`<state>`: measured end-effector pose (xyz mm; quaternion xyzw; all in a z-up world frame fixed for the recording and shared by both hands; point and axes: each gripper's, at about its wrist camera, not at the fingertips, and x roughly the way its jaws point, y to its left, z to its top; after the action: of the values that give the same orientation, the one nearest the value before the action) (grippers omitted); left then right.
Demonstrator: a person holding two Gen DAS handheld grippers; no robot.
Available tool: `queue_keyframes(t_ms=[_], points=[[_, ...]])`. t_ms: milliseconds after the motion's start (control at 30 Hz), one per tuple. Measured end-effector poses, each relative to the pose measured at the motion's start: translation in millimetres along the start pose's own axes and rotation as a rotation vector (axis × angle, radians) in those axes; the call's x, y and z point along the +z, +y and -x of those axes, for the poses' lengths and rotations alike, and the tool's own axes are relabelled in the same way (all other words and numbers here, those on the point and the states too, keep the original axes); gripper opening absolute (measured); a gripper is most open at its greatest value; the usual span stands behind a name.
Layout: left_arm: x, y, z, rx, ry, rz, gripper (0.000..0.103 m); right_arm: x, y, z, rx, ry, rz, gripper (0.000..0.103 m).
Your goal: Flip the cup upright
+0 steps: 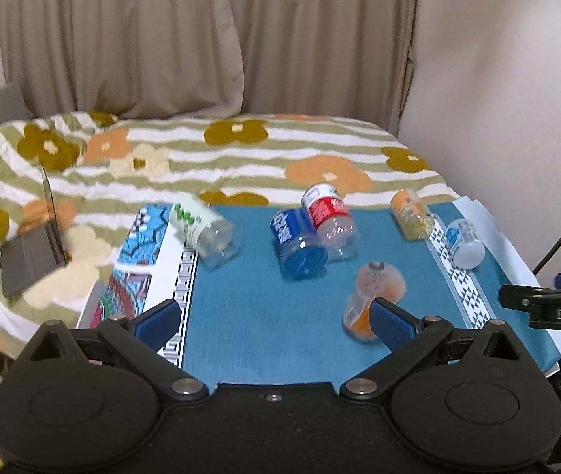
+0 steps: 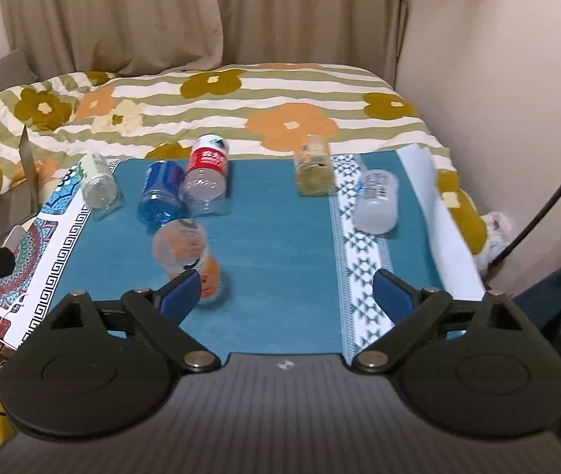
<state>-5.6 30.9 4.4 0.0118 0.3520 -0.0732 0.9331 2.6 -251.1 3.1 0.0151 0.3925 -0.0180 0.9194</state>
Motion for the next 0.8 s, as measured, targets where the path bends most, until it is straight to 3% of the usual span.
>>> queue_keyframes(t_ms=[233,800], points=[[-2.7,-21.2,1.0,0.053,-0.014,-0.044,0.103,-5.0,-10.6,7.4,0.008,0.002,0.000,0.103],[-5.2,-37.4,1.8,0.058,-0.027,-0.063,0.103,-10.9,-19.9,10.3,0.004,0.007,-0.010,0.103]])
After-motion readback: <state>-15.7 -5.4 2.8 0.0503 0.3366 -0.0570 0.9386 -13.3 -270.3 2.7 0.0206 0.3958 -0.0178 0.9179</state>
